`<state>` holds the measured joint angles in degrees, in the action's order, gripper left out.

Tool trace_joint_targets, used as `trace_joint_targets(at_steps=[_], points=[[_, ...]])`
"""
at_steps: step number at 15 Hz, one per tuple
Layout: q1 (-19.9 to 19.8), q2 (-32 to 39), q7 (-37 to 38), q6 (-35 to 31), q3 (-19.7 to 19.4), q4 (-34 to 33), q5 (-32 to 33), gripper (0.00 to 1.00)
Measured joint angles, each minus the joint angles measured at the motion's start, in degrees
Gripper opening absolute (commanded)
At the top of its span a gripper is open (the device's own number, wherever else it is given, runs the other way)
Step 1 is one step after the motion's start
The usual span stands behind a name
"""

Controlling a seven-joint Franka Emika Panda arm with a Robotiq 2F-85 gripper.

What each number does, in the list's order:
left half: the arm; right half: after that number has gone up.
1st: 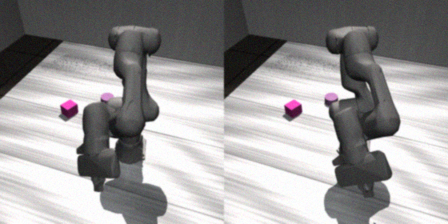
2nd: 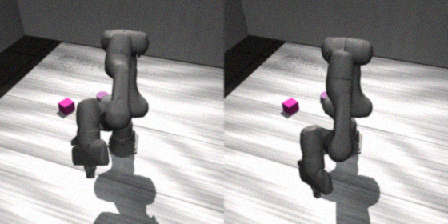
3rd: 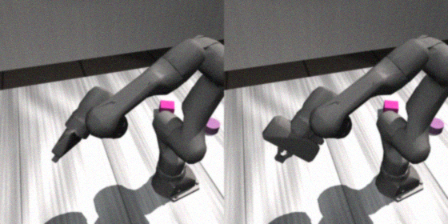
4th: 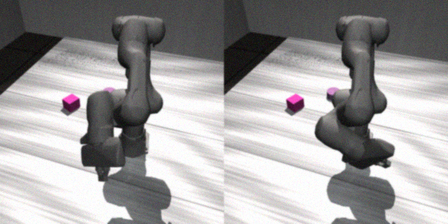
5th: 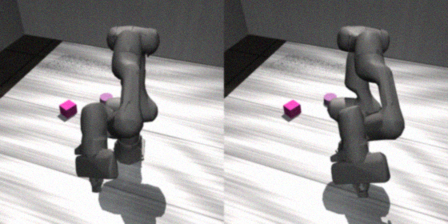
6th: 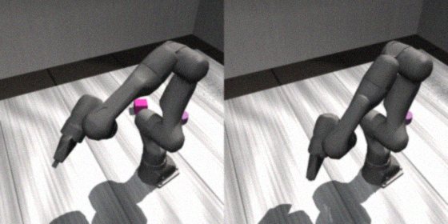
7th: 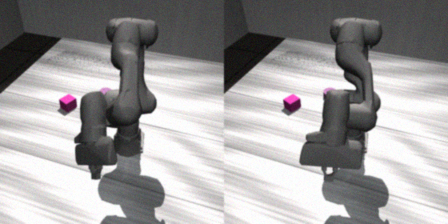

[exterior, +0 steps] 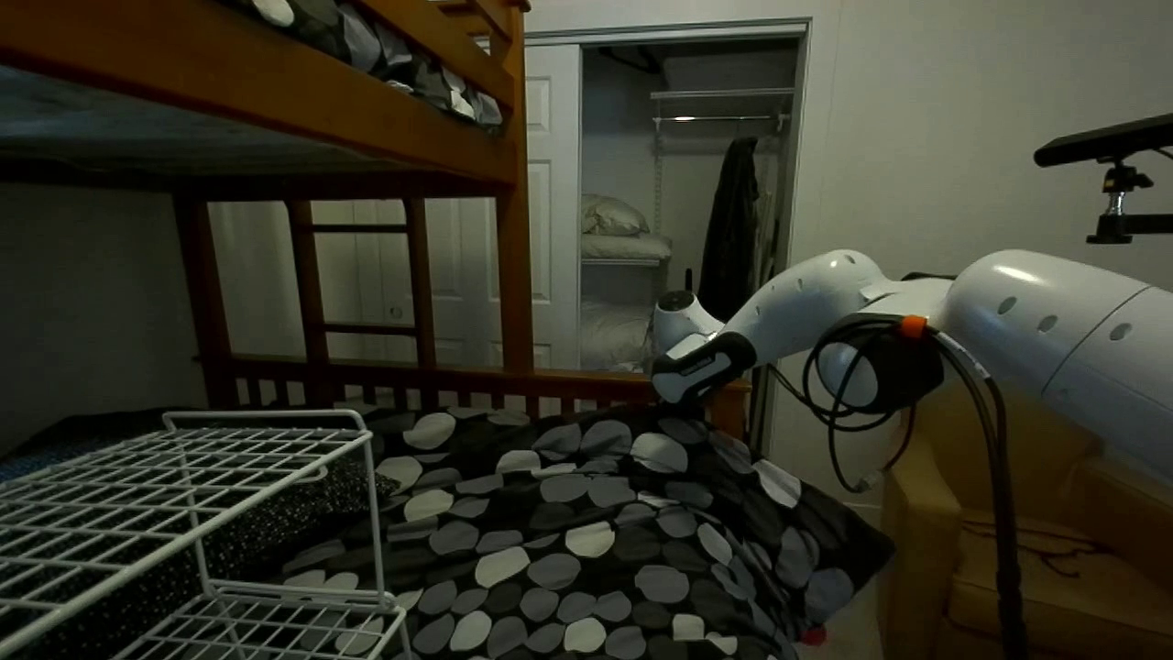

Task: Move the object forward and cover it with the blanket

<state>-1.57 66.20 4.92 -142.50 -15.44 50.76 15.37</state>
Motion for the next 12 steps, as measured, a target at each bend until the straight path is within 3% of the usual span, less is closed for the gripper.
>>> trace_joint_targets(at_steps=[2,10,12], points=[[-0.16,1.83,1.43,-0.01,-0.61,-2.84,0.0,0.04],[0.11,1.77,1.87,-0.01,-0.76,-2.83,-0.01,0.01],[0.36,2.4,5.49,-0.09,-1.97,-3.83,0.0,0.01]])
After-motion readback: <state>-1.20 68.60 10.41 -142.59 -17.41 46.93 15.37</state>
